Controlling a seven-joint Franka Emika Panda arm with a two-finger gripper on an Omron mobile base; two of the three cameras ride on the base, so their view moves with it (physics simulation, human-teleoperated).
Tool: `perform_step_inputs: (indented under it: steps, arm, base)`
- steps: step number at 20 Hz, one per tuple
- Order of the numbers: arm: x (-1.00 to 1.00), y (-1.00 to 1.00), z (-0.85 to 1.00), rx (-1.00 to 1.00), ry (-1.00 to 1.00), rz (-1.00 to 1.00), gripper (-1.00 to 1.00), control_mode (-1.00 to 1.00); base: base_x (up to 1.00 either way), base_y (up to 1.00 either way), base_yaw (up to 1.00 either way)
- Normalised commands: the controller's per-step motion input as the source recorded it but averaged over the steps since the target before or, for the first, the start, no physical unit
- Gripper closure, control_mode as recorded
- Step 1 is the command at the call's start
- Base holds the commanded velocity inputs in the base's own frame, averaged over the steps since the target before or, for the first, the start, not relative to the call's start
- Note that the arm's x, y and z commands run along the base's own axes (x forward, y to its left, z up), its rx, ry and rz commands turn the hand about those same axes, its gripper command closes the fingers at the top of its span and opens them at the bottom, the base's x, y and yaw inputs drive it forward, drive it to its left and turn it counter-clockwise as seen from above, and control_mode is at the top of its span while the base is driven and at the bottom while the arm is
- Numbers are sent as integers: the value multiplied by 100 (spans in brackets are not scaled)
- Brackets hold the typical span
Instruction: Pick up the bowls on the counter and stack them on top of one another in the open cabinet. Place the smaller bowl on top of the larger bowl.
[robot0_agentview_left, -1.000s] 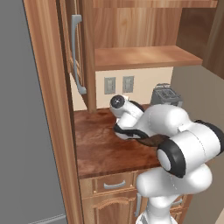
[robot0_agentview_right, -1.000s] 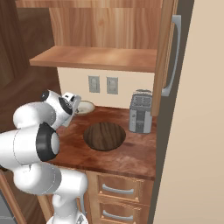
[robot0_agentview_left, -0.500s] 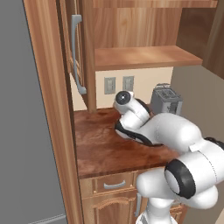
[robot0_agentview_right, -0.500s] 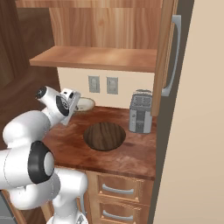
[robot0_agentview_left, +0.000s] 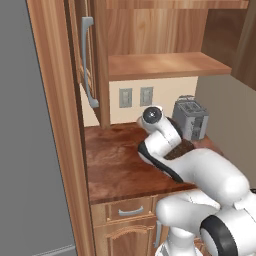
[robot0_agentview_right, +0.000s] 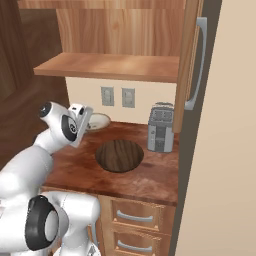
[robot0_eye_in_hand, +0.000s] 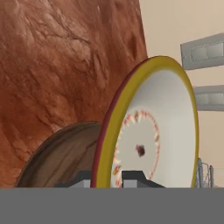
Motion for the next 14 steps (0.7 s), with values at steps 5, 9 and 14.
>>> perform_step_inputs:
  steps: [5,9,14]
  arm:
    - [-45,-29,11,-5,-1,3,100,-100]
    - [-49,-28,5,-4,0,2,100,-100]
    - [-52,-23,0,-2,0,0,100,-100]
  base:
    - [0,0,0]
    - [0,0,0]
    - [0,0,0]
